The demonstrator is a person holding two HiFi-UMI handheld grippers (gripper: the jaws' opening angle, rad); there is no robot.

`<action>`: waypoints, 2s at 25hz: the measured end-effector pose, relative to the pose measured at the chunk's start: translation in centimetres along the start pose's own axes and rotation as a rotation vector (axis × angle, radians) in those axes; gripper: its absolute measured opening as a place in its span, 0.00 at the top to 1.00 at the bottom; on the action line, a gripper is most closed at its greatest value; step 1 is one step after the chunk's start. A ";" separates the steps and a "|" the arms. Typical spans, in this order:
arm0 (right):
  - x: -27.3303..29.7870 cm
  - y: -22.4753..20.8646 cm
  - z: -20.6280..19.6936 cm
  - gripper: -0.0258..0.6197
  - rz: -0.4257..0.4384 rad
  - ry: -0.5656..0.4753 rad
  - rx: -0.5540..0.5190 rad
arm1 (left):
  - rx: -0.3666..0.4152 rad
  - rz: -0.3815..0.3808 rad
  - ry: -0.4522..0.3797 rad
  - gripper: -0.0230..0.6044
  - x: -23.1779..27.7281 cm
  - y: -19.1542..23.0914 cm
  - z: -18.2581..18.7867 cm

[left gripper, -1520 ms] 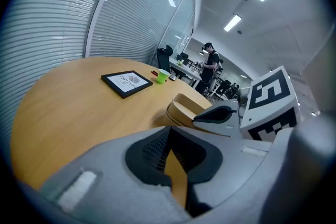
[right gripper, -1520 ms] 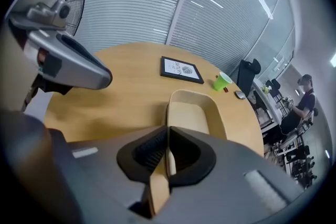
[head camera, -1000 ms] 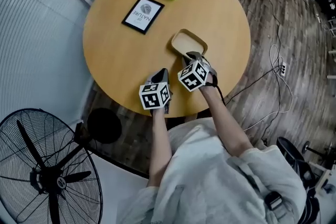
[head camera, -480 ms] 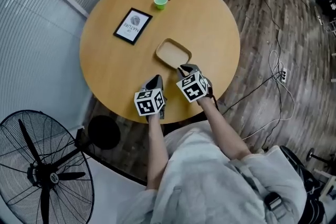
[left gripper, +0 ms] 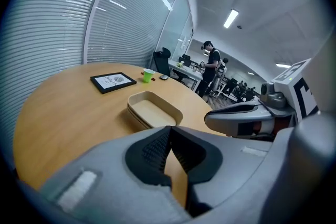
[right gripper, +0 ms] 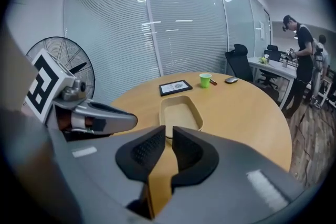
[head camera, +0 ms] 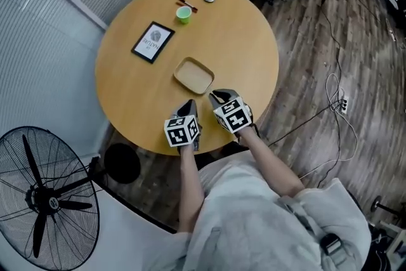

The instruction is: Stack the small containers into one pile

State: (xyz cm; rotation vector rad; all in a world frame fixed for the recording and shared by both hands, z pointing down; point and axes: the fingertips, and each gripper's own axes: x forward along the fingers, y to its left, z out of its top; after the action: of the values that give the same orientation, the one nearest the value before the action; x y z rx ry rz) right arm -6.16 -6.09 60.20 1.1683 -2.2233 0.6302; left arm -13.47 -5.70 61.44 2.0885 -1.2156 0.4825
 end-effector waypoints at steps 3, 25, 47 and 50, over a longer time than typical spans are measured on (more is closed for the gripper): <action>-1.0 -0.4 -0.7 0.90 0.038 -0.019 0.006 | -0.012 0.014 -0.022 0.96 0.3 -1.5 -0.1; -3.2 -2.6 -1.2 0.91 0.166 -0.097 0.053 | 0.011 0.105 -0.082 0.96 -1.0 -3.9 0.2; -2.8 -2.7 -1.2 0.96 0.200 -0.081 0.052 | 0.036 0.126 -0.076 0.96 -1.1 -4.3 0.8; -2.8 -2.6 -1.2 0.96 0.204 -0.080 0.050 | 0.043 0.126 -0.076 0.96 -1.2 -4.5 0.9</action>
State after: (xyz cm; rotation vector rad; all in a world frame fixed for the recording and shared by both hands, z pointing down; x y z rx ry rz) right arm -2.30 -4.97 59.65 1.0138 -2.4280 0.7359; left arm -10.22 -4.04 58.49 2.0917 -1.3987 0.4938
